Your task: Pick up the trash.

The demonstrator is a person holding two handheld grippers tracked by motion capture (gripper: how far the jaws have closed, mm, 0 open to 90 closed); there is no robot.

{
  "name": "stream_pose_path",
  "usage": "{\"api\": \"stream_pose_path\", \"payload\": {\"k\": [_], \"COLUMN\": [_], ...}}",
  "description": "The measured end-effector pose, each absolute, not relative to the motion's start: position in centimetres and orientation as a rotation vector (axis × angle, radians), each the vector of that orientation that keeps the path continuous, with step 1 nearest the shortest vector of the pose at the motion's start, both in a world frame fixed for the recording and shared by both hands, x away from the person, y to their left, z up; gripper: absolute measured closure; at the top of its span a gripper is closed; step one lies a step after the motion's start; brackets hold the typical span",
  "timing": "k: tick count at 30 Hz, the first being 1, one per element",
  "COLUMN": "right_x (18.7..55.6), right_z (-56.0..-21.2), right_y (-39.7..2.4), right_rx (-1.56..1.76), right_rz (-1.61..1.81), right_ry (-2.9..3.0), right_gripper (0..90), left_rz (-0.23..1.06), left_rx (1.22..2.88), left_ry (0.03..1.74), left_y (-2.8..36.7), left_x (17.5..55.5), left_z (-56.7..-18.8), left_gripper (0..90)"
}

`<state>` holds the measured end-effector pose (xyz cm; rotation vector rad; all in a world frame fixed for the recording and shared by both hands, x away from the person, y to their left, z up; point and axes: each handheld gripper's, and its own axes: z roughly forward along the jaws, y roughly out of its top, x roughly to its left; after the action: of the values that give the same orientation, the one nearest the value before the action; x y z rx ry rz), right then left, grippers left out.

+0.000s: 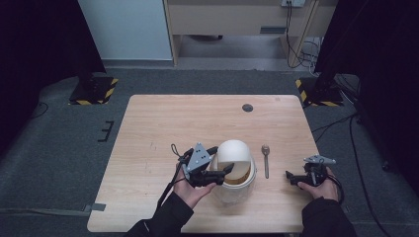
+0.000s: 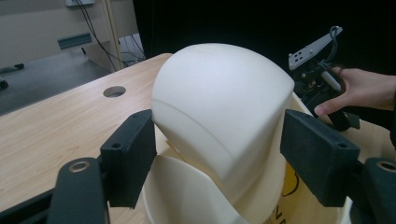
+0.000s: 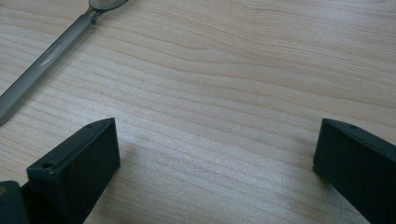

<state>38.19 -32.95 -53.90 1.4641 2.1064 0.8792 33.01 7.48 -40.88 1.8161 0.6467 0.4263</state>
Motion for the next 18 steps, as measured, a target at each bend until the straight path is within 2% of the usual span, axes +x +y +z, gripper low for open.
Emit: {"api": "stream_pose_path", "payload": {"k": [11, 14, 15, 16, 17, 18], "right_x": [38.2, 38.2, 38.2, 38.2, 38.2, 38.2], "right_z": [-53.9, -53.8, -53.8, -53.6, -53.6, -53.5], "right_y": [-33.0, -33.0, -33.1, -33.3, -33.3, -33.4], "right_rx": [1.458, 1.451, 1.444, 1.451, 1.451, 1.470], "right_rz": [0.887, 0.896, 0.901, 0.910, 0.910, 0.922], "right_ry": [2.109, 2.109, 2.110, 2.098, 2.098, 2.096], "right_gripper": [2.7, 5.6, 8.4, 14.9, 14.9, 18.6], "left_rz": [0.427, 0.430, 0.431, 0.443, 0.443, 0.450], "left_rx": [1.824, 1.819, 1.815, 1.810, 1.810, 1.807], "left_ry": [0.607, 0.610, 0.614, 0.616, 0.616, 0.622], "left_y": [8.4, 8.6, 8.8, 9.4, 9.4, 9.9], "left_x": [31.7, 31.6, 31.6, 31.4, 31.4, 31.2], "left_z": [-40.5, -40.4, -40.3, -40.1, -40.1, -40.0], "left_gripper": [28.9, 28.4, 28.4, 28.0, 27.7, 27.7]}}
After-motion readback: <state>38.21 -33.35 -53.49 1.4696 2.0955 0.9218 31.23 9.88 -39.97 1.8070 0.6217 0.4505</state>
